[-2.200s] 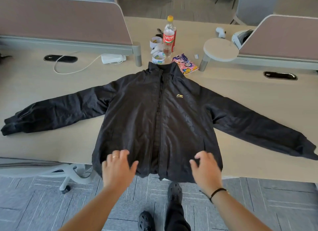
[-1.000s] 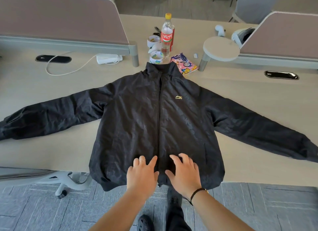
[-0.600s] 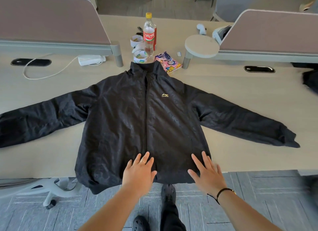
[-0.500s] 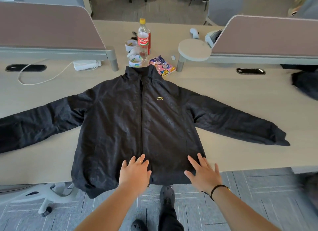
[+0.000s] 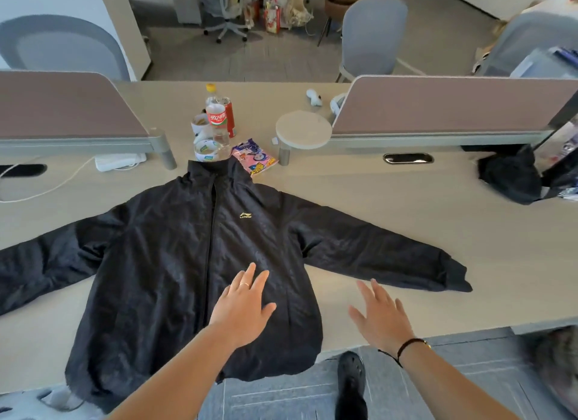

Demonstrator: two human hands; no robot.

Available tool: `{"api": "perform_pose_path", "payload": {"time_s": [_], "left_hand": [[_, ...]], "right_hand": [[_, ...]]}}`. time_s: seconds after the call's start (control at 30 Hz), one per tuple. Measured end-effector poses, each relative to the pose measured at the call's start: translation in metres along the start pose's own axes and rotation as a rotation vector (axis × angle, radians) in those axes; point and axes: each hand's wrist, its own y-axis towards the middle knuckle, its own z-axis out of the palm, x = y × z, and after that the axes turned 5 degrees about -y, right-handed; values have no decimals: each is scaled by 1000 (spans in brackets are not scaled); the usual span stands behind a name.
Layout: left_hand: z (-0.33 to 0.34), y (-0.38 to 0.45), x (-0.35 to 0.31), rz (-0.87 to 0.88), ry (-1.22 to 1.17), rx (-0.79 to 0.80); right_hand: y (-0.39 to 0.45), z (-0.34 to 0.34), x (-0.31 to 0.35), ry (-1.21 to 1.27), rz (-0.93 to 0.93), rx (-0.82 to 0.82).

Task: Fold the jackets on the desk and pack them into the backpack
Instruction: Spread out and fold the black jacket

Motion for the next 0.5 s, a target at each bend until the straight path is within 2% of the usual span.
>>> {"api": "perform_pose_path", "payload": {"time_s": [0.17,0.27,0.37,0.5], "left_hand": [[13,69,-85,4,72,33],[35,108,-149,29,131,119],[60,142,-206,69,215,230],[82,169,-252,-32,182,305]], "right_hand": [[58,-26,-78,63,19,-27],[89,-42,-132,38,-3,-81],[122,-58,-183,61,94,-150],[152,-68,-237,94,185,-31]]}}
